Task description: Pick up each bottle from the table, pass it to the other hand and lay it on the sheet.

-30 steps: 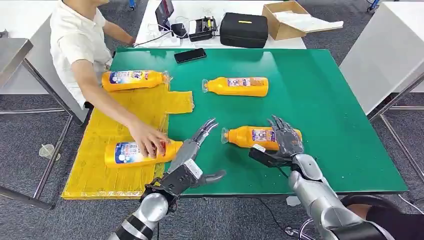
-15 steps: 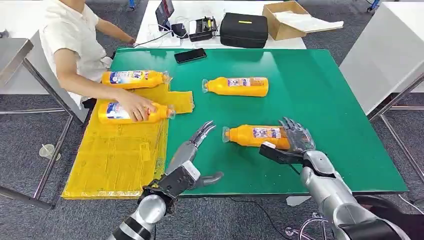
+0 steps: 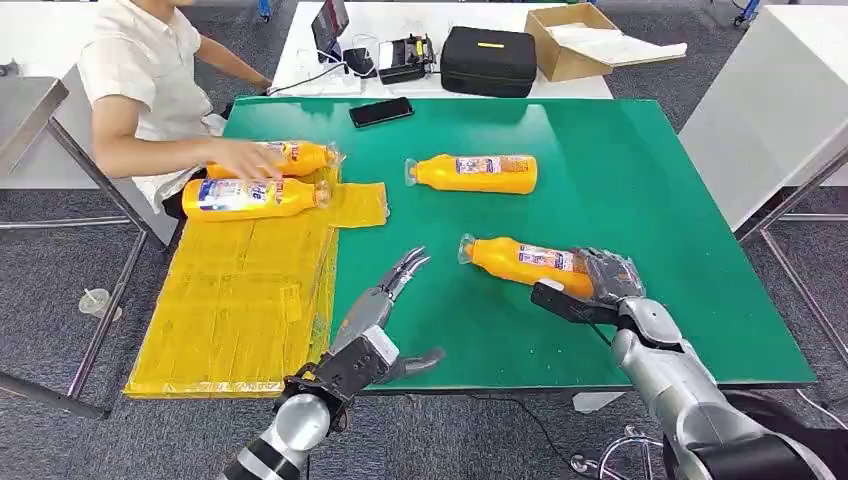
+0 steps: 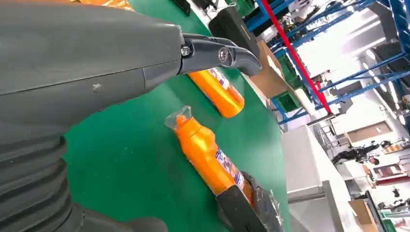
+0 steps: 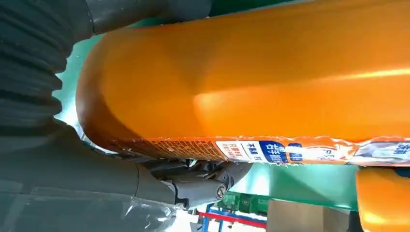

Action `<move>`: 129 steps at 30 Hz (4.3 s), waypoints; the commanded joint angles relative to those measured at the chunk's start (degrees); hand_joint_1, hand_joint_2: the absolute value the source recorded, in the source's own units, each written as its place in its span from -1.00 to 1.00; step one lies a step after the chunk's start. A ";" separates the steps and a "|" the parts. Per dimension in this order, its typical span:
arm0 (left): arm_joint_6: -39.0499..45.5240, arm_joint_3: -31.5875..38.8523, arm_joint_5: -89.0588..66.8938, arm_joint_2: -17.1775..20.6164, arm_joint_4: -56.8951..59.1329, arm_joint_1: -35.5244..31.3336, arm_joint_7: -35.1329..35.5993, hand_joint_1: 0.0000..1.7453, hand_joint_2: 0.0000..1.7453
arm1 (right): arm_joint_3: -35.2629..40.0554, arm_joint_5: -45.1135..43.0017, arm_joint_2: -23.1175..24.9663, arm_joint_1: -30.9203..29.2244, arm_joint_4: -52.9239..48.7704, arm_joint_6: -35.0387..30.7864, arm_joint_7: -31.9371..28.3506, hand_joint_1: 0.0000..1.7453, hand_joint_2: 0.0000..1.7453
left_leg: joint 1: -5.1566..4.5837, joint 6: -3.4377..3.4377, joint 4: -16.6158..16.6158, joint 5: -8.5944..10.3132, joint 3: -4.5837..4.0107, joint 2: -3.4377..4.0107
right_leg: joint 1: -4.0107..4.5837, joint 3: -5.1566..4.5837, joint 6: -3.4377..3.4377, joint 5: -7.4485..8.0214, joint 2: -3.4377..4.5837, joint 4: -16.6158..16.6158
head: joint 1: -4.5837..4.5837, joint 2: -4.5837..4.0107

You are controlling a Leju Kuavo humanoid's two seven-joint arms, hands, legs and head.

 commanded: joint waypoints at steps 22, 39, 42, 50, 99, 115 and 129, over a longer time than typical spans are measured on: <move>-2.08 7.29 31.02 -3.96 0.58 2.58 -2.49 -1.00 1.00 | -10.91 -31.70 5.25 21.73 -31.42 13.17 -22.80 1.00 1.00 | 0.25 -0.09 -0.10 -0.14 0.40 0.01 | 0.31 0.52 -0.30 -0.10 -0.10 -0.25 | 0.02 0.00; -0.27 7.43 44.85 -2.33 -5.53 5.21 -4.33 -1.00 1.00 | -7.11 -41.30 11.08 18.90 -41.16 12.93 -23.65 1.00 1.00 | 0.23 -0.16 0.01 -0.23 0.00 0.30 | 0.27 0.00 -0.31 -0.12 0.20 0.03 | 0.00 0.00; -1.75 7.13 46.64 -1.95 -5.86 5.12 -4.00 -1.00 1.00 | -6.92 -42.09 12.30 18.31 -40.63 12.42 -24.03 1.00 1.00 | 0.22 -0.16 -0.02 -0.18 -0.07 0.28 | 0.25 -0.08 -0.27 -0.07 0.20 0.01 | 0.00 0.00; -6.42 4.68 48.99 -0.99 -4.49 3.83 -1.88 -1.00 1.00 | -2.32 -40.81 13.72 16.70 -35.93 11.82 -24.38 1.00 1.00 | 0.23 -0.15 -0.04 -0.18 -0.04 0.30 | 0.26 -0.04 -0.24 -0.06 0.22 -0.01 | 0.00 0.00; -8.06 5.39 36.62 -3.58 3.25 -3.64 -4.17 -1.00 1.00 | 15.94 -38.82 16.92 10.12 -33.86 13.94 -22.62 1.00 1.00 | 0.25 -0.15 0.03 -0.19 -0.11 0.26 | 0.27 -0.12 -0.30 -0.11 0.15 0.06 | 0.02 0.00; -7.94 6.87 40.46 -3.55 -0.19 -2.96 -4.51 -1.00 1.00 | 17.17 -40.42 18.24 10.88 -30.45 14.50 -23.14 1.00 1.00 | 0.26 -0.15 0.00 -0.15 -0.19 0.20 | 0.28 -0.19 -0.24 -0.08 0.12 0.02 | 0.02 0.00; -1.93 7.82 39.86 -3.35 -5.00 -0.10 -7.62 1.00 1.00 | 15.18 -42.08 19.62 14.02 -27.42 12.67 -22.19 -1.00 1.00 | 0.30 -0.15 0.03 -0.23 -0.04 0.10 | 0.33 -0.02 -0.32 -0.19 -0.03 0.01 | 0.02 0.00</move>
